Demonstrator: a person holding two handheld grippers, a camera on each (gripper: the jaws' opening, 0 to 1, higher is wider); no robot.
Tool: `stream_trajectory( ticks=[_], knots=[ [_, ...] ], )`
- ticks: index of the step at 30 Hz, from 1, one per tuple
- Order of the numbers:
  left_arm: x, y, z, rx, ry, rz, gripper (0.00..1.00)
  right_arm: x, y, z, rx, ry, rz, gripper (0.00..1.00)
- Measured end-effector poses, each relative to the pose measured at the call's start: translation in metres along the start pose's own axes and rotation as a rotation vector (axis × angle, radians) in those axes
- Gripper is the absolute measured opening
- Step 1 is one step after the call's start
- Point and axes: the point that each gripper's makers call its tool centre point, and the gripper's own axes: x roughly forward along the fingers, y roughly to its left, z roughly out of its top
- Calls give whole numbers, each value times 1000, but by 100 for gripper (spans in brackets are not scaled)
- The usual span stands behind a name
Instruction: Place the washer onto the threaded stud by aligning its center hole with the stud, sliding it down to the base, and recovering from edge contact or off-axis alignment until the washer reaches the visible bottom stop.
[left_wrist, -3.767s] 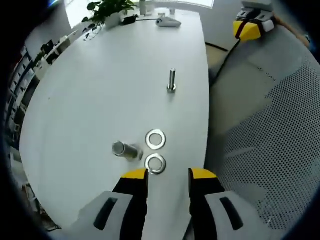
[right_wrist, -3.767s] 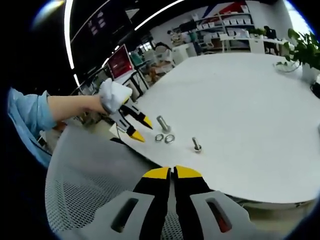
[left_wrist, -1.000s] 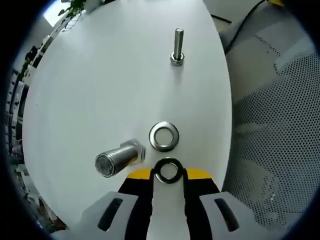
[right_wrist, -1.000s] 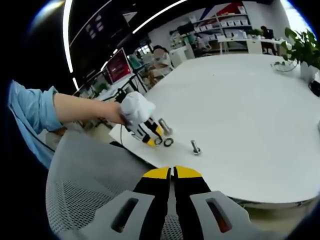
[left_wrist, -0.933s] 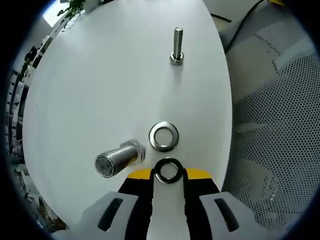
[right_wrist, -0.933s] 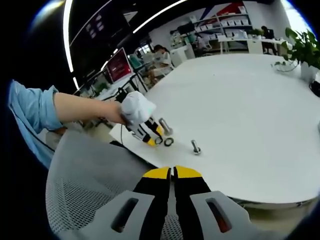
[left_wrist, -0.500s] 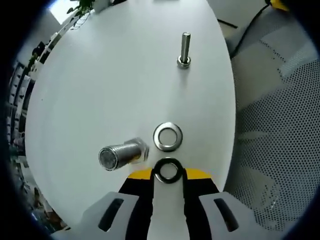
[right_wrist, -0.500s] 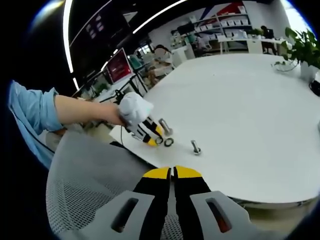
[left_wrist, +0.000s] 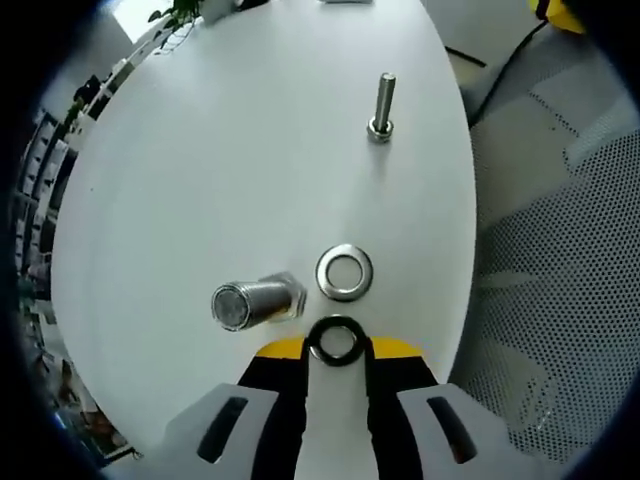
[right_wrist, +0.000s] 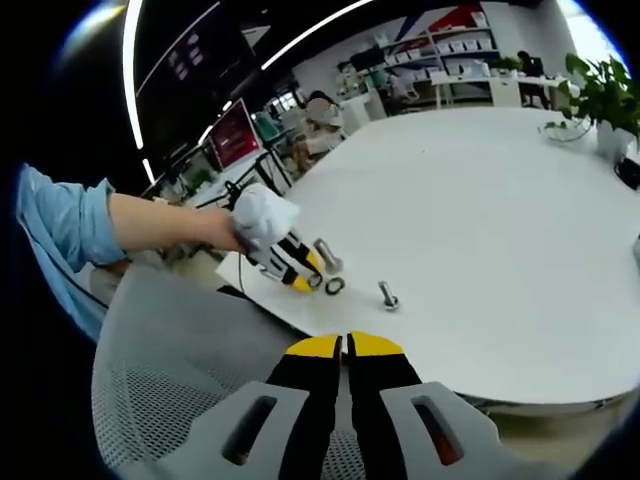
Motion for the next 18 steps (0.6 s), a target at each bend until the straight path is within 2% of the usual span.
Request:
stream_trajectory(
  ticks=[8, 18],
  knots=[
    [-14, 8, 3, -44, -15, 7, 19, -1, -3, 4, 2, -19, -17, 5],
    [-35, 16, 9, -47, -19, 22, 19, -1, -2, 3, 1, -19, -10, 5]
  ],
)
